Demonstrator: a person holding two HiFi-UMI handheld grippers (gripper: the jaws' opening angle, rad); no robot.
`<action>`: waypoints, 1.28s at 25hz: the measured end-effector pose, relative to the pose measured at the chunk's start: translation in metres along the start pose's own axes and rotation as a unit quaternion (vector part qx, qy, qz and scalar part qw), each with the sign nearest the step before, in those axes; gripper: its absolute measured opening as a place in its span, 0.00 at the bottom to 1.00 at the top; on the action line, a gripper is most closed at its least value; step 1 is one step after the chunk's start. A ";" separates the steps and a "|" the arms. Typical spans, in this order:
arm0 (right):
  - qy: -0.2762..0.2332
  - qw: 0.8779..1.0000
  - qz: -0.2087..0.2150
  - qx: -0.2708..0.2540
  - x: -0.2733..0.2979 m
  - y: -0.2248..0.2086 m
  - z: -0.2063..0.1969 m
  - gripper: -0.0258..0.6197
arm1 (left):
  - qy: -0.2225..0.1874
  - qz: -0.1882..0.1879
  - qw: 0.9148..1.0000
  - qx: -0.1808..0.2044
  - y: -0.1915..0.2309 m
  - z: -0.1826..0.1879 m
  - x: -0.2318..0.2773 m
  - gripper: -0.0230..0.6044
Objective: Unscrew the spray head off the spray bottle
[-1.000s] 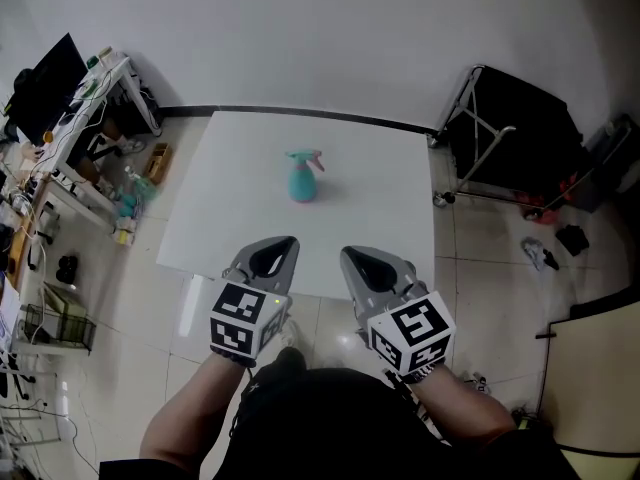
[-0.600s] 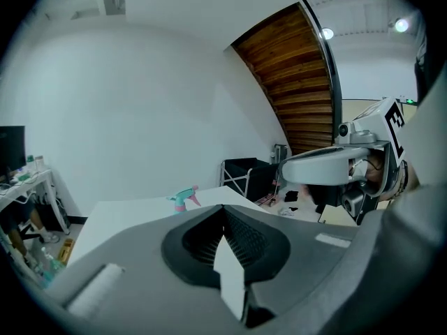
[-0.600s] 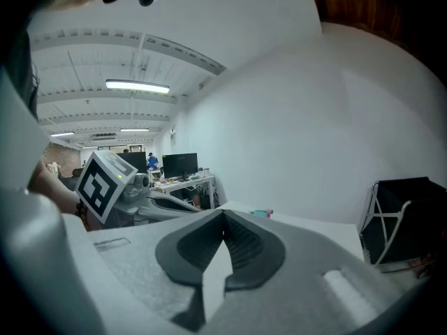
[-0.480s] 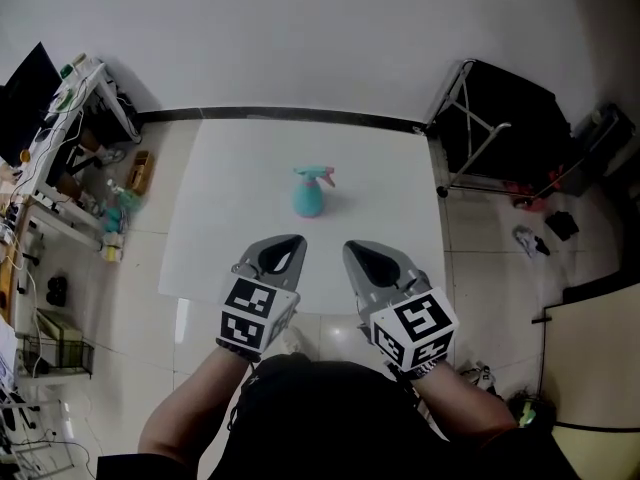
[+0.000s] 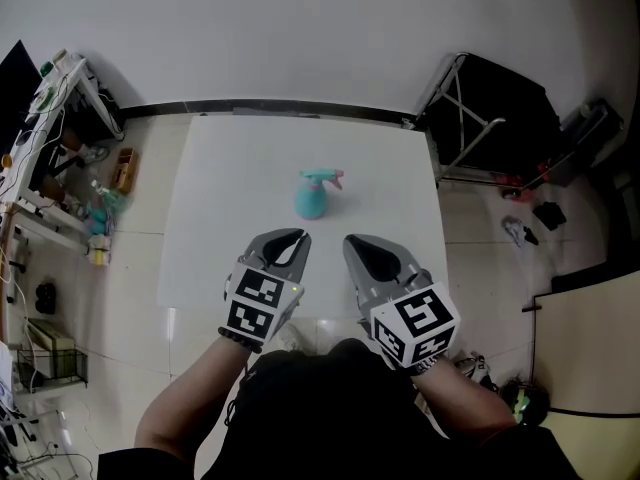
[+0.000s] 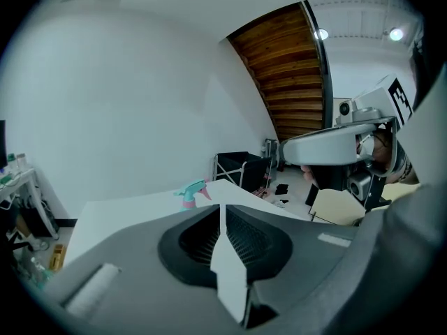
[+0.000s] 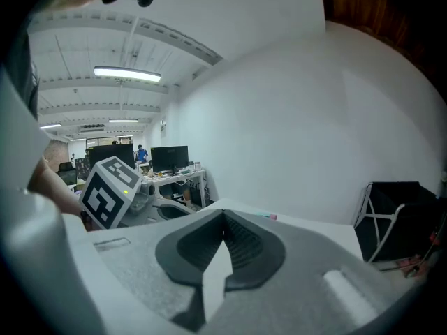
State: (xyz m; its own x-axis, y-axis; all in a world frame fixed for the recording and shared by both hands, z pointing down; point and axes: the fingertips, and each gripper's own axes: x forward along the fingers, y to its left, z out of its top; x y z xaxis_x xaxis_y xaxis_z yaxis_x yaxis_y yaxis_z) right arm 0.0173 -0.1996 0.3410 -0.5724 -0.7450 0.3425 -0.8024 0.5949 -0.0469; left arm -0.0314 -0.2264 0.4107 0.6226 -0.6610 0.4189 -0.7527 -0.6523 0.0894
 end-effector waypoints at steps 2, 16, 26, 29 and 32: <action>0.006 1.000 -0.001 0.000 0.003 -0.004 -0.001 0.03 | 0.005 0.000 1.000 -0.004 0.004 -0.003 0.006 0.12; 0.030 0.999 0.039 -0.011 0.032 -0.052 -0.004 0.03 | 0.039 0.037 0.998 -0.030 0.034 -0.023 0.065 0.37; 0.052 0.996 0.078 -0.012 0.048 -0.075 -0.014 0.03 | 0.073 0.071 0.993 -0.051 0.054 -0.049 0.103 0.57; 0.058 0.995 0.086 -0.013 0.053 -0.076 -0.016 0.03 | 0.083 0.076 0.992 -0.053 0.061 -0.058 0.114 0.61; 0.065 0.994 0.089 -0.012 0.057 -0.081 -0.019 0.03 | 0.093 0.078 0.991 -0.050 0.066 -0.066 0.125 0.65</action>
State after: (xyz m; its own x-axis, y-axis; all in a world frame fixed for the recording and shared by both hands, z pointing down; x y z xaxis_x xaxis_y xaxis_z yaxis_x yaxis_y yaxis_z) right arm 0.0531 -0.2840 0.3822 -0.6775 -0.5831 0.4484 -0.6848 0.7224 -0.0952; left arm -0.0169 -0.3275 0.5285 0.4535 -0.6658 0.5925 -0.8602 -0.5010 0.0955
